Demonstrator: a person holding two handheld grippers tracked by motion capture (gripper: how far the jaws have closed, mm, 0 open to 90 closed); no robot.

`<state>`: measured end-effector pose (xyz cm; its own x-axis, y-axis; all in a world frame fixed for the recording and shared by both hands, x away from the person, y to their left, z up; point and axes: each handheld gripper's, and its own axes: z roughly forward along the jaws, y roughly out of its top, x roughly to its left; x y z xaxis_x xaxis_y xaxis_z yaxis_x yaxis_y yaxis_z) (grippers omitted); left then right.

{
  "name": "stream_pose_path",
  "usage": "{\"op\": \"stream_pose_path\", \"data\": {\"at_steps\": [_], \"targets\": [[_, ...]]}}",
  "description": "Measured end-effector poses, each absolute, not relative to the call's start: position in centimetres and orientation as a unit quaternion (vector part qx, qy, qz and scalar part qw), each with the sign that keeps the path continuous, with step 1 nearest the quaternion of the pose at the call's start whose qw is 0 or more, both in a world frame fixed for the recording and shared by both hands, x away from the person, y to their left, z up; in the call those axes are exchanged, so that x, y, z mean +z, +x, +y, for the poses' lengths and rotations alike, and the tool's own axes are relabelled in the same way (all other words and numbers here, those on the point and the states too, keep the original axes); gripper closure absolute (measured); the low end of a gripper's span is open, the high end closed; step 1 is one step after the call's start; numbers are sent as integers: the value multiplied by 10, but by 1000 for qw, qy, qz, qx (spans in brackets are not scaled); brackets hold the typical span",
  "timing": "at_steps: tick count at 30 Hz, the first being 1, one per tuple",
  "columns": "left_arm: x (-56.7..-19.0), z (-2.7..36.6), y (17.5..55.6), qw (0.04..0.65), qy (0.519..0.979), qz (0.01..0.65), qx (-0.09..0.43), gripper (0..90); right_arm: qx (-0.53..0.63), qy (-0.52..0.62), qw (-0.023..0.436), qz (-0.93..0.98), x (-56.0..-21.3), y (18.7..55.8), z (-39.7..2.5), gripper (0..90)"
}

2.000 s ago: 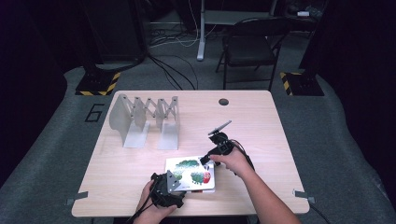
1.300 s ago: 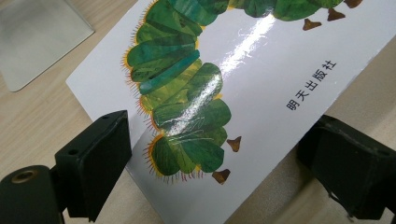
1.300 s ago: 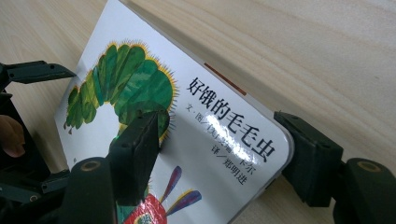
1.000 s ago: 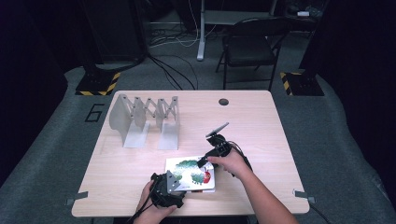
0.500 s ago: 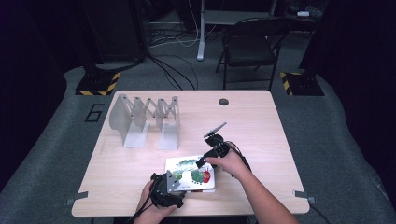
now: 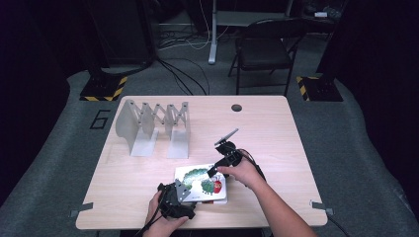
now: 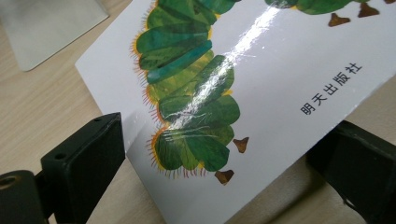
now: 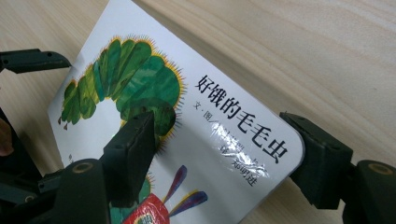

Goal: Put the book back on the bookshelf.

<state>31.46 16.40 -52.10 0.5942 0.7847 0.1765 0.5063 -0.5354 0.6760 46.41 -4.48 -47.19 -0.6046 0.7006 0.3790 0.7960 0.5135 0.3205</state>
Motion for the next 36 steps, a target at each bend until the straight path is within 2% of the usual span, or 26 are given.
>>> {"op": "stream_pose_path", "data": {"at_steps": [11,20,36], "targets": [[-523,175,324,297,834,427,187,0,-245,-429,96,-864,-469,463,-42,298],[-524,177,325,299,830,433,185,0,-248,-413,84,-872,-463,461,-41,315],[-523,178,326,295,839,420,181,0,-265,-416,133,-860,-461,468,-56,453]]}}
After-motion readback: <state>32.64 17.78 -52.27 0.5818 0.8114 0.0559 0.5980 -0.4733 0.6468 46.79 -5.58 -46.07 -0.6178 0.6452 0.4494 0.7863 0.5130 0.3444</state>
